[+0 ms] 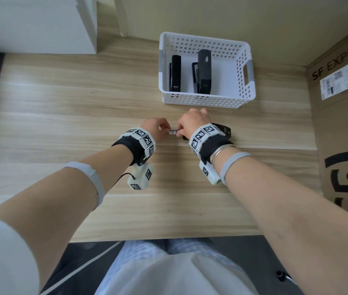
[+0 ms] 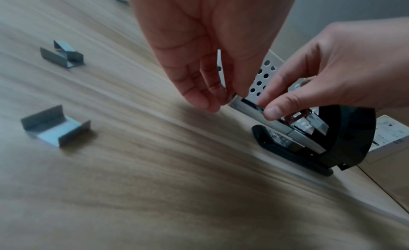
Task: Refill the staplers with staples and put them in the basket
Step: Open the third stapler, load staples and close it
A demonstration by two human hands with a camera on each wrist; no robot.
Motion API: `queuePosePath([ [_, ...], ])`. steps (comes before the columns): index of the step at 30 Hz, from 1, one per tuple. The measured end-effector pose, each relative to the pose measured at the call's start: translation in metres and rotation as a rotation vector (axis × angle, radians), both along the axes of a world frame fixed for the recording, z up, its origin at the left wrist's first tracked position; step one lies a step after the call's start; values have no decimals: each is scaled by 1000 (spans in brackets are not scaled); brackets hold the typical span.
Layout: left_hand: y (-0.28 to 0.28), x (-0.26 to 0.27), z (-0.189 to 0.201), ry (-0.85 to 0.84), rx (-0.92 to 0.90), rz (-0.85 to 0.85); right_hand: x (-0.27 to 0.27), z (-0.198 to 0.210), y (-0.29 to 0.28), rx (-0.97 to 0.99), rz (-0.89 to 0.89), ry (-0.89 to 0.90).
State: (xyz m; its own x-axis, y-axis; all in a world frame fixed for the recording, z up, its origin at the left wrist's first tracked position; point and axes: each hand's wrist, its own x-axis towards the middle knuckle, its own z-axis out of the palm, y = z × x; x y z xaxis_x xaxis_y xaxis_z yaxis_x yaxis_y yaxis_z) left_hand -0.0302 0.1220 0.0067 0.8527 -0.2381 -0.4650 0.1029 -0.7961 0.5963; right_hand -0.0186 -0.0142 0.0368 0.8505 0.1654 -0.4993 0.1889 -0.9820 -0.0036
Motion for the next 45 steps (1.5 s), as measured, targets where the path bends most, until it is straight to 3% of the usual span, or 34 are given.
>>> queuePosePath([
  [8, 15, 1, 7, 26, 37, -2, 10, -6, 4, -51, -46, 68],
  [17, 55, -10, 2, 184, 300, -318, 11, -4, 8, -84, -83, 66],
  [22, 62, -17, -4, 148, 317, -444, 8, -3, 9, -15, -116, 27],
  [36, 59, -24, -10, 18, 191, -272, -4, 0, 8, 23, -111, -14],
  [40, 47, -18, -4, -51, 111, -221, -3, 4, 3, 100, -142, -19],
  [45, 20, -3, 8, -201, -55, -40, 0, 7, 5, 265, -196, 2],
])
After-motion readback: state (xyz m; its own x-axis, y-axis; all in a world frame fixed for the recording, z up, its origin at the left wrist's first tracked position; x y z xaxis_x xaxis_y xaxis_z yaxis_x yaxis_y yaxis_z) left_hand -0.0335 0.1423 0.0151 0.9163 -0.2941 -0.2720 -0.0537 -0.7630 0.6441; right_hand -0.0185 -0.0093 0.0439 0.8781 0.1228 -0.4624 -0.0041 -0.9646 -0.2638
